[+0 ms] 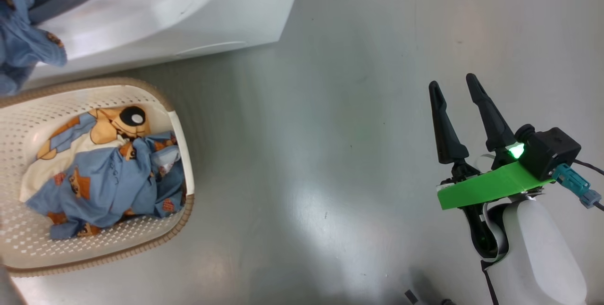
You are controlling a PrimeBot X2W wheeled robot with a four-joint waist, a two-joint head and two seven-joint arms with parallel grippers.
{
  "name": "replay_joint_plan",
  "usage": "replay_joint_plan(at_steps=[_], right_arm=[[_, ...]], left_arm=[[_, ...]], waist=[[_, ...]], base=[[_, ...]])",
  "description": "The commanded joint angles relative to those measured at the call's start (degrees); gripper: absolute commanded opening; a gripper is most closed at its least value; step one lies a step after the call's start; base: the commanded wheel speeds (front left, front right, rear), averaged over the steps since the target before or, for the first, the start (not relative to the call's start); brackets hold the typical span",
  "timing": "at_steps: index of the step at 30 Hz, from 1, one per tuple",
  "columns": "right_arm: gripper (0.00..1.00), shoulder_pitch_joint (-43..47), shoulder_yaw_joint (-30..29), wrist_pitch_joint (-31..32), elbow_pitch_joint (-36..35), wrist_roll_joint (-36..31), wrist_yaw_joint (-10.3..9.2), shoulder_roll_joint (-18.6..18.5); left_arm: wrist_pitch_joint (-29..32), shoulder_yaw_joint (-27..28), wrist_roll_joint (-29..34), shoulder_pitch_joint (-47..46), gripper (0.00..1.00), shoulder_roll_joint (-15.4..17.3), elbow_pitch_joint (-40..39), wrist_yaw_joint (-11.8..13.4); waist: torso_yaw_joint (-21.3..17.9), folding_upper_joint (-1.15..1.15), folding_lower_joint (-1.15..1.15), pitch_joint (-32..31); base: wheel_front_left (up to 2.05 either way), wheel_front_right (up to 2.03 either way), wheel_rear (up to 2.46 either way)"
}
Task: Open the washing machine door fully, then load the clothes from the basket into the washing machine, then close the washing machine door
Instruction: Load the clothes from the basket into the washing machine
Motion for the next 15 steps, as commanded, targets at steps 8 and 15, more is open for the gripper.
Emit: replay_joint_plan(at_steps=[8,15], right_arm=[[1.0,3.16,0.39,-0.27,-1.65,-1.86,0.16,0.31],[1.0,3.39,0.88,-0.27,-1.85,-2.15,0.16,0.31]], left_arm=[[-1.64,0.15,0.34,14.35,1.0,-0.72,-13.1,3.28],[-3.09,1.07,-0.75,23.97,1.0,-3.0,-19.99,4.91]], waist=[[1.62,0.0,0.01,-1.57],[2.09,0.0,0.01,-2.04]], base=[[0.0,0.0,0.0],[0.0,0.0,0.0]])
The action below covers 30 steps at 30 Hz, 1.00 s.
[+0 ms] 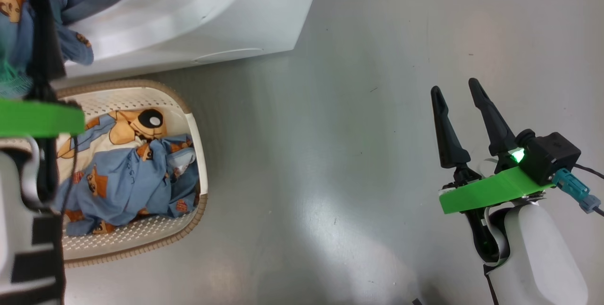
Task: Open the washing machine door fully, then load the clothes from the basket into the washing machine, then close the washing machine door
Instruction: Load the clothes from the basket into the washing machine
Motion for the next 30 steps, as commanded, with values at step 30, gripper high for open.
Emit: replay_joint_plan(at_steps=[30], right_arm=[[1.0,2.49,1.91,-0.27,-1.19,-0.68,0.16,0.14]], left_arm=[[-1.95,7.39,2.18,28.19,1.0,-8.47,-12.72,5.01]], waist=[[0.51,0.0,0.0,-0.55]], base=[[0.0,0.0,0.0]])
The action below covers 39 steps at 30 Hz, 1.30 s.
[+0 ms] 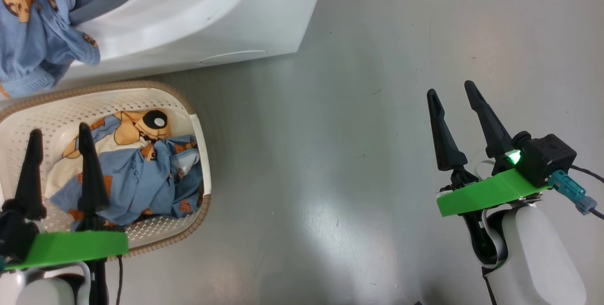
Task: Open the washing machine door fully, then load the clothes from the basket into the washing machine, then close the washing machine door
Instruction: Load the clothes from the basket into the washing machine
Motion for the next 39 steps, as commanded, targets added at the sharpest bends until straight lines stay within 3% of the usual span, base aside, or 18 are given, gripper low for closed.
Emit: replay_joint_plan(at_steps=[1,21,30,39], right_arm=[[1.0,2.22,1.16,-0.27,-1.18,-0.63,0.16,0.24],[1.0,2.24,1.44,-0.27,-0.83,-0.05,0.16,0.16],[1.0,1.79,1.96,-0.27,-0.52,0.24,0.16,0.29],[1.0,1.77,1.88,-0.27,-0.28,0.47,0.16,0.38]], left_arm=[[-0.3,2.0,0.54,1.99,1.0,0.57,-1.42,0.4],[-0.3,0.37,-1.95,5.38,1.0,0.38,0.08,2.48],[-0.3,1.65,-1.34,-0.93,1.0,0.77,2.07,-0.32],[-0.3,3.76,1.39,-6.41,1.0,3.36,0.27,-0.27]], waist=[[0.04,0.0,0.0,-0.04],[-0.36,0.0,0.0,-0.52],[-1.04,0.0,0.0,-0.4],[-2.07,0.0,0.0,-0.08]], base=[[0.0,0.0,0.0],[0.0,0.0,0.0],[0.0,0.0,0.0],[0.0,0.0,0.0]])
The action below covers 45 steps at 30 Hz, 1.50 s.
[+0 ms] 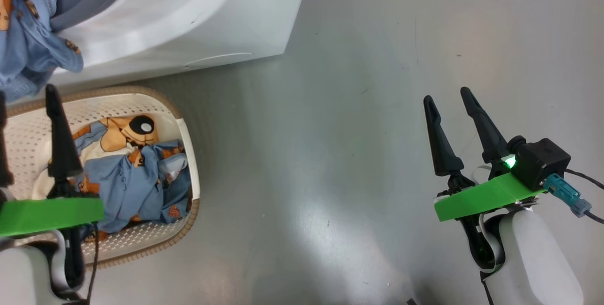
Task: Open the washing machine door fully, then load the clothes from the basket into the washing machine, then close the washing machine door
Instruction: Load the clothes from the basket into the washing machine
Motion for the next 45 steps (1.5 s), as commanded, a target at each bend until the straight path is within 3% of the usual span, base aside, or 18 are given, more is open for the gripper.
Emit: replay_joint_plan(at_steps=[1,8,17,30,37,38,40,41,45], right_arm=[[1.0,1.17,1.4,-0.27,-0.94,0.43,0.16,0.4],[1.0,1.05,1.49,-0.27,-0.93,0.82,0.16,0.45],[1.0,0.66,1.76,-0.27,-0.64,1.57,0.16,0.46],[1.0,0.59,1.79,-0.27,-0.42,2.18,0.16,0.46],[1.0,0.5,2.15,-0.27,-0.19,2.52,0.16,0.46],[1.0,0.48,2.2,-0.27,-0.13,2.62,0.16,0.46],[1.0,0.45,2.24,-0.27,-0.01,2.75,0.16,0.46],[1.0,0.43,2.26,-0.27,0.04,2.79,0.16,0.46],[1.0,0.42,2.27,-0.27,0.16,2.93,0.16,0.47]], left_arm=[[-0.3,2.04,1.19,-0.07,1.0,1.61,-1.93,0.37],[-0.3,2.28,2.14,-0.62,1.0,2.09,-2.37,0.96],[1.1,2.8,1.32,-4.76,1.0,3.54,2.73,1.57],[11.67,2.96,0.03,-11.21,1.0,7.26,8.37,1.63],[16.55,2.07,-0.84,-13.83,1.0,7.56,9.08,1.78],[17.22,2.12,-1.33,-14.18,0.88,7.49,9.31,1.69],[17.94,2.1,-2.12,-14.91,0.19,7.49,9.69,1.34],[18.1,1.98,-2.25,-15.19,0.0,7.59,9.85,1.2],[17.59,1.8,-3.22,-15.99,0.0,7.5,10.43,0.57]], waist=[[-0.17,0.0,0.0,0.05],[-0.45,0.0,0.0,0.2],[-0.71,0.0,0.0,0.77],[-1.38,0.0,0.0,1.65],[-1.37,0.0,0.0,1.69],[-1.39,0.0,0.0,1.7],[-1.41,0.0,0.0,1.71],[-1.44,0.0,0.0,1.72],[-1.55,0.0,0.0,1.67]], base=[[0.0,0.0,0.0],[0.0,0.0,0.0],[0.0,0.0,0.0],[0.0,0.0,0.0],[0.0,0.0,0.0],[0.0,0.0,0.0],[0.0,0.0,0.0],[0.0,0.0,0.0],[0.0,0.0,0.0]])
